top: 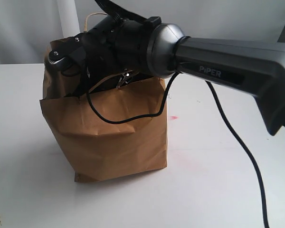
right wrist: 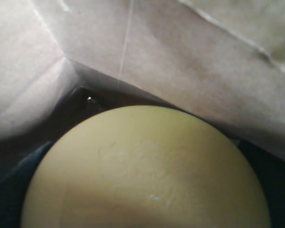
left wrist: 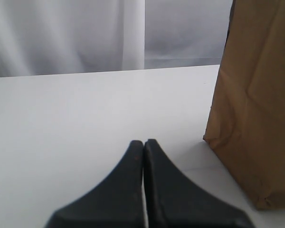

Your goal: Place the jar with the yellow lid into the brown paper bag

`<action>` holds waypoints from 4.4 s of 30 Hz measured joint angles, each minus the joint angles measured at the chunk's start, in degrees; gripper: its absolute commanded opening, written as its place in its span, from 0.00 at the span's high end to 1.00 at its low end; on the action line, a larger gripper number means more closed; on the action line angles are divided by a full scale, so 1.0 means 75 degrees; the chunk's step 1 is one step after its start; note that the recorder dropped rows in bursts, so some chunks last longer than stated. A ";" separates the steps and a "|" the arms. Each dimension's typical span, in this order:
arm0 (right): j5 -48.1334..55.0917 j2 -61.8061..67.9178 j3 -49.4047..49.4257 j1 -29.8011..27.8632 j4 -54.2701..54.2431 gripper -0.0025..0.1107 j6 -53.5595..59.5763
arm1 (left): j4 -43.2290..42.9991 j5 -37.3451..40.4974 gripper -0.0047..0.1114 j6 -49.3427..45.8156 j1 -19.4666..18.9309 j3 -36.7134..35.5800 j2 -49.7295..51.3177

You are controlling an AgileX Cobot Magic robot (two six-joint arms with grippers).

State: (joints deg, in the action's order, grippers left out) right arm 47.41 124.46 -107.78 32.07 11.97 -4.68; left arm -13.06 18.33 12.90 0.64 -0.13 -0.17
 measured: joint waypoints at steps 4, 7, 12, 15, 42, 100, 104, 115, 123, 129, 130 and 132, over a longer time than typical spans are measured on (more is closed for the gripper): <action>0.0000 0.0000 0.0000 0.0000 0.0000 0.20 0.0000 | 0.0000 0.0000 0.95 0.0000 0.0000 0.0000 0.0000; 0.0000 0.0000 0.0000 0.0000 0.0000 0.20 0.0000 | 0.0000 0.0000 0.95 0.0000 0.0000 0.0000 0.0000; 0.0000 0.0000 0.0000 0.0000 0.0000 0.19 0.0000 | 0.0000 0.0000 0.95 0.0000 0.0000 0.0000 0.0000; 0.0012 0.0000 0.0000 0.0000 0.0015 0.16 -0.0021 | 0.0000 0.0000 0.95 0.0000 0.0000 0.0000 0.0000; 0.0126 0.0000 0.0000 -0.0006 0.0077 0.05 -0.0074 | 0.0000 0.0000 0.95 0.0000 0.0000 0.0000 0.0000; 0.1994 -0.3879 0.0000 -0.0006 -0.0145 0.72 0.0136 | 0.0000 0.0000 0.95 0.0000 0.0000 0.0000 0.0000; 0.2822 -0.4295 0.0000 -0.0006 -0.0145 0.98 0.0159 | 0.0000 0.0000 0.95 0.0000 0.0000 0.0000 0.0000; 0.2957 -0.6239 0.1665 -0.0006 -0.1351 0.98 0.0165 | 0.0000 0.0000 0.95 0.0000 0.0000 0.0000 0.0000; 0.2744 -0.9131 0.4372 -0.0006 -0.1554 0.98 -0.0214 | 0.0000 0.0000 0.95 0.0000 0.0000 0.0000 0.0000; 0.0608 -1.1572 0.6507 -0.0006 -0.2118 0.98 -0.0371 | 0.0000 0.0000 0.95 0.0000 0.0000 0.0000 0.0000; 0.0288 -1.1830 0.6772 -0.0006 -0.2173 0.98 -0.0385 | 0.0000 0.0000 0.95 0.0000 0.0000 0.0000 0.0000; -0.0413 -1.2352 0.7397 -0.0006 -0.2222 0.98 -0.0385 | 0.0000 0.0000 0.95 0.0000 0.0000 0.0000 0.0000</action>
State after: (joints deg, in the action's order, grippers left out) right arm 44.32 31.82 -52.31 32.02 -4.70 -7.57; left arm -13.06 18.33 12.90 0.64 -0.13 -0.17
